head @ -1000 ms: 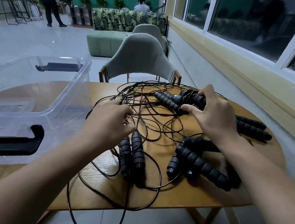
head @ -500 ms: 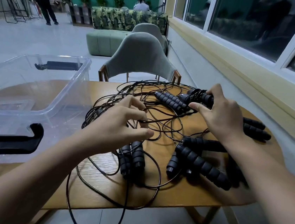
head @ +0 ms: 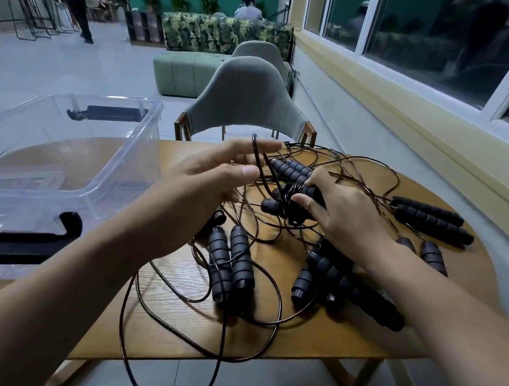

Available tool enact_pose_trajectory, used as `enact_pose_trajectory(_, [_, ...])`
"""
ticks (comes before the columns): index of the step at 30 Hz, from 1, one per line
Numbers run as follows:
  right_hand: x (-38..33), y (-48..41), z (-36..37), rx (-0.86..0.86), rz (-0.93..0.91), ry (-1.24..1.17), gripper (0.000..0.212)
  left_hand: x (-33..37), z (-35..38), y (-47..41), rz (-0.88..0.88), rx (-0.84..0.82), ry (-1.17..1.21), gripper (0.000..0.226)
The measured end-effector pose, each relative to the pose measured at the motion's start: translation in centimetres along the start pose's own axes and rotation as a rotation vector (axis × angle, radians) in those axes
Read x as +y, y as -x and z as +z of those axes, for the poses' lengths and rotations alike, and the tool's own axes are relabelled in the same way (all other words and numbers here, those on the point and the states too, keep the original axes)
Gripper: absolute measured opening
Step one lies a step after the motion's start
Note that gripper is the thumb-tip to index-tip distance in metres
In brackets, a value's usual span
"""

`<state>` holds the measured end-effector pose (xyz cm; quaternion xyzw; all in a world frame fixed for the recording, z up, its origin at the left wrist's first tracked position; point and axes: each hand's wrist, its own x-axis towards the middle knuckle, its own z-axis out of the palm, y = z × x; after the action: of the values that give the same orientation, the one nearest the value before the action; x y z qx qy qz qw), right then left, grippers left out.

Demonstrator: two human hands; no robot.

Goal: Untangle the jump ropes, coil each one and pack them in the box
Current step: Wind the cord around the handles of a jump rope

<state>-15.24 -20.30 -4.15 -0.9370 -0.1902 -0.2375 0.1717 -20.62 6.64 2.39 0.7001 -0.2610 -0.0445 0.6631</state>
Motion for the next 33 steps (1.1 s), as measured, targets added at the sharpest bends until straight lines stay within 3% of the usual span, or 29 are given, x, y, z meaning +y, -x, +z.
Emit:
enact_pose_trajectory(6, [-3.8,0.5,-0.9,-0.067,-0.128,-0.099,0.052,0.1,-2.6,-1.1,0.043,0.158,-0.041,0.044])
enact_pose_trajectory(12, [-7.4,2.0,-2.1,-0.138,-0.198,-0.356,0.042,-1.0,-4.2,-2.4,0.0,0.266,-0.068,0.037])
enact_pose_trajectory(15, [-8.9,2.8,-3.0,-0.165,-0.176,-0.551,0.035,-1.3,-3.9,-2.6,-0.085,0.324,-0.21,0.032])
enact_pose_trajectory(18, [-10.2,3.5,-4.2,-0.241,-0.088,-0.786,0.033,-1.8,-2.5,-2.2,-0.11,0.241,-0.389,0.034])
enact_pose_trajectory(21, [-10.6,3.7,-5.5,-0.239,-0.02,-0.984,0.037,-2.1,-1.3,-1.8,-0.172,0.138,-0.385,0.044])
enact_pose_trajectory(25, [-10.4,3.7,-6.8,-0.152,0.069,-1.206,0.047,-2.9,-1.3,-1.8,-0.175,-0.002,-0.425,0.039])
enact_pose_trajectory(27, [-10.1,3.5,-7.3,-0.044,0.084,-1.178,0.048,-4.3,-1.6,-1.0,-0.199,0.01,-0.397,0.051])
enact_pose_trajectory(28, [-9.9,3.3,-7.4,0.013,0.098,-1.149,0.047,-4.9,-1.6,-0.6,-0.164,0.019,-0.37,0.046])
enact_pose_trajectory(30, [-9.3,2.8,-7.6,0.125,0.167,-1.134,0.043,-5.1,-0.3,-0.2,-0.185,0.008,-0.304,0.013])
enact_pose_trajectory(33, [-8.0,2.0,-7.6,0.305,0.275,-1.086,0.037,-3.7,2.1,-0.7,-0.201,-0.133,-0.429,0.042])
